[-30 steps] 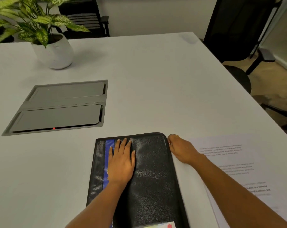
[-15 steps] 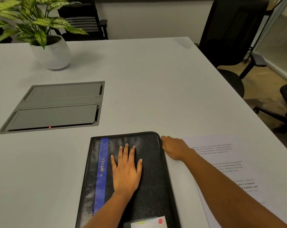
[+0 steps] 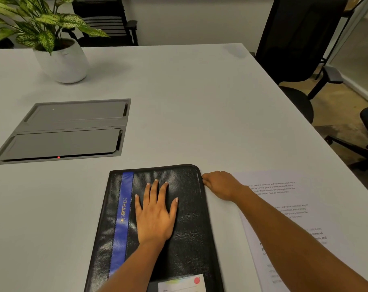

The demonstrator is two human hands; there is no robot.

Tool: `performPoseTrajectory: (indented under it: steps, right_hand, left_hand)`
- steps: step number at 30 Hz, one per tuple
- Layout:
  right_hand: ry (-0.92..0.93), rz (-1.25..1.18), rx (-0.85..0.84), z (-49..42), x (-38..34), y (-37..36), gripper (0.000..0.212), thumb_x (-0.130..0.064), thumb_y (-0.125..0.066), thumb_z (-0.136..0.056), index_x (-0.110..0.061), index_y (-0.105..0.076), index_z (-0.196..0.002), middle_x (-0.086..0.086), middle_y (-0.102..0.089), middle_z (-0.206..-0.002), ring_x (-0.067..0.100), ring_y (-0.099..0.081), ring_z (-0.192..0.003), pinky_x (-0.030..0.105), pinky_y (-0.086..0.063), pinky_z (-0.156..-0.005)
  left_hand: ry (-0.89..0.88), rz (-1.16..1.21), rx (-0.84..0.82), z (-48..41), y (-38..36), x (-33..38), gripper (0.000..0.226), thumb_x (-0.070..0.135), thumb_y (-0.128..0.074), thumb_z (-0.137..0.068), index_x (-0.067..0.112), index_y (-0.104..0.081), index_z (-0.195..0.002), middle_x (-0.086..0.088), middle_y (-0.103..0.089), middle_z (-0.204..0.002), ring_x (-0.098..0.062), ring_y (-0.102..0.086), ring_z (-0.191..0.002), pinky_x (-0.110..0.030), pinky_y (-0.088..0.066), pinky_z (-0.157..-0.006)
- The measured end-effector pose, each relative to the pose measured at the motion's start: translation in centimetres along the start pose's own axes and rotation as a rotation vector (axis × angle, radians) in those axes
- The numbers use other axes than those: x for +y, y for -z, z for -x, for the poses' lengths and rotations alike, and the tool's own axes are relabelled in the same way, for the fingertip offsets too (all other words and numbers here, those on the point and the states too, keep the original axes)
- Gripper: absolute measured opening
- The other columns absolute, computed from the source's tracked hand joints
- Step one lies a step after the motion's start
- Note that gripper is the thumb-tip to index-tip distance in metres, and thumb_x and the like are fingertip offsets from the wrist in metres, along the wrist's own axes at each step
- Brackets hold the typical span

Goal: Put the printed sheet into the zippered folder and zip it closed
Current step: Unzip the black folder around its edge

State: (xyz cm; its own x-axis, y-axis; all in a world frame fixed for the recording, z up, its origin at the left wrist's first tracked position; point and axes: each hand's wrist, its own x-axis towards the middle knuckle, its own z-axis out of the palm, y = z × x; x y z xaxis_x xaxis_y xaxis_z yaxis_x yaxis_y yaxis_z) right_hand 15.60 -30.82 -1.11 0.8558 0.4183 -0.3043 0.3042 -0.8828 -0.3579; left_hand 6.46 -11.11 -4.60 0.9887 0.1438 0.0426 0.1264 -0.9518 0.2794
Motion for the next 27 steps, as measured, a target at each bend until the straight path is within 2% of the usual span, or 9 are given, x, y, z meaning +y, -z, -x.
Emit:
performPoseTrajectory:
  steps: [3, 7, 10, 14, 16, 18, 21, 24, 27]
  right_hand:
    - [0.011, -0.026, 0.037, 0.5, 0.0, -0.3, 0.032, -0.024, -0.031, -0.099, -0.006, -0.053, -0.085, 0.020, -0.064, -0.089, 0.033, -0.058, -0.081, 0.036, -0.042, -0.071]
    - [0.044, -0.010, 0.049, 1.3, 0.4, -0.8, 0.034, -0.024, -0.031, -0.099, -0.002, -0.053, -0.085, 0.019, -0.062, -0.082, 0.028, -0.055, -0.070, 0.035, -0.039, -0.065]
    - [0.063, 0.018, 0.075, 2.2, 0.8, -1.6, 0.030, -0.025, -0.031, -0.099, -0.011, -0.042, -0.075, 0.018, -0.061, -0.079, 0.019, -0.045, -0.062, 0.028, -0.030, -0.060]
    - [0.066, 0.004, 0.090, 2.3, 0.6, -1.7, 0.028, -0.025, -0.032, -0.099, -0.013, -0.039, -0.074, 0.017, -0.059, -0.076, 0.020, -0.043, -0.062, 0.027, -0.028, -0.060]
    - [0.058, -0.009, 0.086, 2.3, 0.5, -1.8, 0.029, -0.024, -0.032, -0.099, -0.012, -0.038, -0.073, 0.012, -0.053, -0.068, 0.021, -0.043, -0.061, 0.028, -0.027, -0.059]
    - [0.063, -0.015, 0.079, 2.2, 0.6, -1.8, 0.032, -0.023, -0.032, -0.099, -0.013, -0.036, -0.069, 0.000, -0.040, -0.058, 0.021, -0.042, -0.060, 0.028, -0.025, -0.059]
    - [0.076, 0.010, 0.065, 2.2, 0.4, -1.8, 0.042, -0.022, -0.033, -0.098, -0.025, -0.023, -0.058, -0.007, -0.032, -0.055, 0.021, -0.040, -0.060, 0.029, -0.025, -0.059]
    - [0.074, -0.015, 0.048, 2.2, 0.5, -1.6, 0.038, -0.022, -0.034, -0.098, -0.021, -0.029, -0.061, -0.001, -0.039, -0.058, 0.023, -0.041, -0.061, 0.029, -0.026, -0.059]
    - [0.058, -0.018, 0.044, 2.2, 0.4, -1.3, 0.032, -0.025, -0.033, -0.099, -0.017, -0.036, -0.068, 0.014, -0.055, -0.073, 0.022, -0.044, -0.065, 0.029, -0.029, -0.062]
  left_hand:
    - [0.009, 0.004, 0.006, 0.0, 0.0, 0.1, 0.059, 0.059, -0.022, -0.091, 0.035, -0.021, -0.145, 0.008, -0.016, -0.157, -0.011, -0.007, -0.146, -0.042, 0.001, -0.118]
    - [0.019, 0.000, 0.011, 0.0, 0.0, 0.1, 0.058, 0.059, -0.022, -0.092, 0.036, -0.021, -0.145, 0.009, -0.016, -0.157, -0.010, -0.007, -0.146, -0.042, 0.001, -0.118]
    - [0.022, 0.003, 0.008, 0.0, 0.0, 0.1, 0.057, 0.058, -0.022, -0.092, 0.035, -0.022, -0.144, 0.009, -0.016, -0.157, -0.011, -0.008, -0.146, -0.042, 0.001, -0.117]
    - [0.020, 0.005, 0.003, -0.1, 0.0, 0.1, 0.056, 0.057, -0.023, -0.093, 0.035, -0.023, -0.144, 0.008, -0.017, -0.157, -0.012, -0.008, -0.146, -0.043, 0.001, -0.117]
    - [0.024, 0.004, 0.006, -0.1, 0.0, 0.1, 0.056, 0.057, -0.023, -0.093, 0.035, -0.023, -0.144, 0.008, -0.017, -0.156, -0.012, -0.009, -0.146, -0.043, 0.001, -0.117]
    - [0.025, 0.010, 0.006, -0.1, -0.1, 0.2, 0.055, 0.056, -0.024, -0.093, 0.035, -0.023, -0.144, 0.008, -0.017, -0.156, -0.012, -0.009, -0.146, -0.043, 0.001, -0.117]
    - [0.026, 0.006, -0.001, -0.1, -0.1, 0.1, 0.055, 0.056, -0.024, -0.093, 0.035, -0.023, -0.144, 0.008, -0.017, -0.157, -0.012, -0.008, -0.146, -0.044, 0.000, -0.118]
    - [0.023, -0.002, -0.006, -0.1, -0.2, 0.0, 0.056, 0.056, -0.022, -0.093, 0.035, -0.021, -0.145, 0.009, -0.015, -0.157, -0.011, -0.006, -0.146, -0.044, 0.001, -0.117]
    - [0.014, -0.009, -0.010, -0.1, -0.2, 0.0, 0.057, 0.056, -0.020, -0.093, 0.034, -0.020, -0.145, 0.007, -0.014, -0.157, -0.012, -0.005, -0.146, -0.044, 0.002, -0.117]
